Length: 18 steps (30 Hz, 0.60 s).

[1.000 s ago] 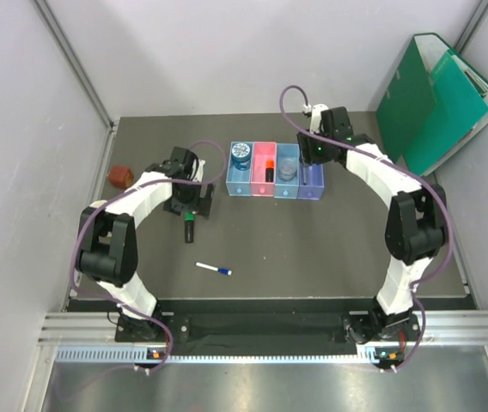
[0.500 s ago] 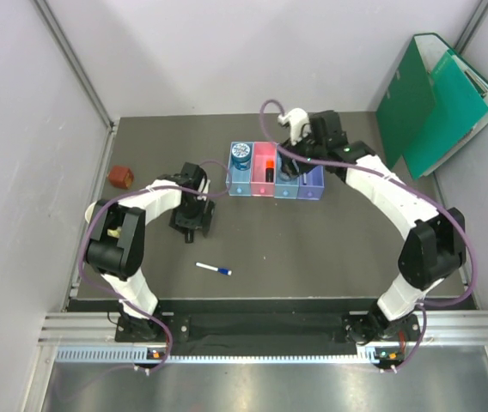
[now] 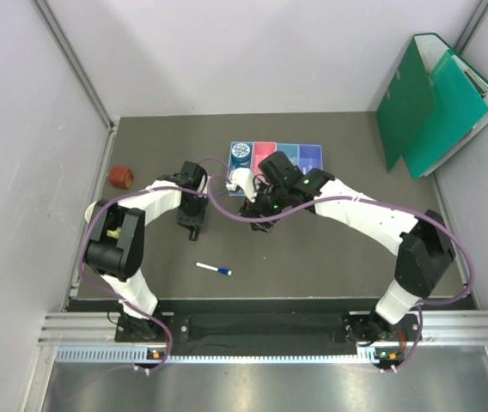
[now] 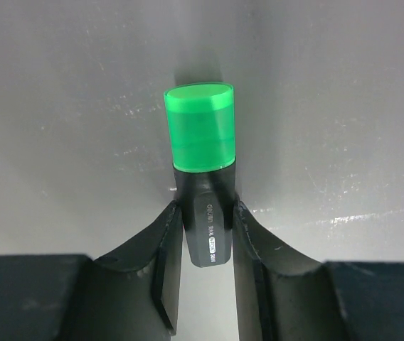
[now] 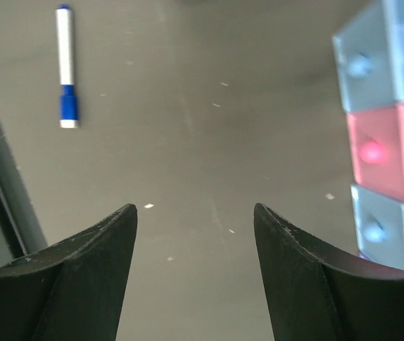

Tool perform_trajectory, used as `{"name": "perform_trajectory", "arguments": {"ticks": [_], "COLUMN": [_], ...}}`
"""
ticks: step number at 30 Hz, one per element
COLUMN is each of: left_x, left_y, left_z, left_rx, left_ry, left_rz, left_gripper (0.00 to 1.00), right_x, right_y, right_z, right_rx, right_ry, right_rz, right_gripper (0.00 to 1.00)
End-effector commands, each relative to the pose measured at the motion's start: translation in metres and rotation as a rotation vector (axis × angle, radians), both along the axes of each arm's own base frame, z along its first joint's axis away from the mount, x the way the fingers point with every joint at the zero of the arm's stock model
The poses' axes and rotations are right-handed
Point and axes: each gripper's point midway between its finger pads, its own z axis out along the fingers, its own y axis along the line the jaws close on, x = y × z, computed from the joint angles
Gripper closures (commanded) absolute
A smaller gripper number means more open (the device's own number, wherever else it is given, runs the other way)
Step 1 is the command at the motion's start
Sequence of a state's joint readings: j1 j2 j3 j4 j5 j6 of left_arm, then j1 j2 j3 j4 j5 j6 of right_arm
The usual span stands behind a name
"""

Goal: Sort the stationery into containers
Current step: Pick up the pen from the center of the board.

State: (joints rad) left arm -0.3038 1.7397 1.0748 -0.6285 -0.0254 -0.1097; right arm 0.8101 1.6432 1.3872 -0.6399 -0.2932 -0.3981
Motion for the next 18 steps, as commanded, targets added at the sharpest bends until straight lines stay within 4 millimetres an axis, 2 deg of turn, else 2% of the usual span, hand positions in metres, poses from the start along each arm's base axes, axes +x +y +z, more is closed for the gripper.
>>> {"name": "perform_trajectory", "arguments": {"ticks": [1,6,9,13,18], "left_x": [0.004,0.012,0.019,0.028,0.040], "left_y": [0.006,0.006,0.005,0.002,0.002], "left_z": [-0.009,-0.002,0.009,0.035,0.069], "left_rx": [0.028,0.025,0.010,-0.016,-0.031], "left_ry": [-0.030,-0.070,-0.111,-0.194,-0.298], "left_rz": [0.008,0.001,-0.001,-0.014,-0.013], "left_gripper": [1.00,1.00,1.00,1.00,1.00], "right_x": [-0.022,-0.044,-0.061,-0.082,-0.097], "right_y": [0.020,0.035,0.043,0.056,0.069], "right_z": [-0.004,-0.012,-0.020,-0.025,-0.034], "right_rx": [-0.019,-0.038,-0.050,-0.053,-0.066], "right_ry": [-0.020,-0.011,0.003,0.012,0.017], "right_rz": [0.108,0.161,0.199,0.248,0.293], "right_gripper": [0.33,0.32,0.32,0.31,0.30]}}
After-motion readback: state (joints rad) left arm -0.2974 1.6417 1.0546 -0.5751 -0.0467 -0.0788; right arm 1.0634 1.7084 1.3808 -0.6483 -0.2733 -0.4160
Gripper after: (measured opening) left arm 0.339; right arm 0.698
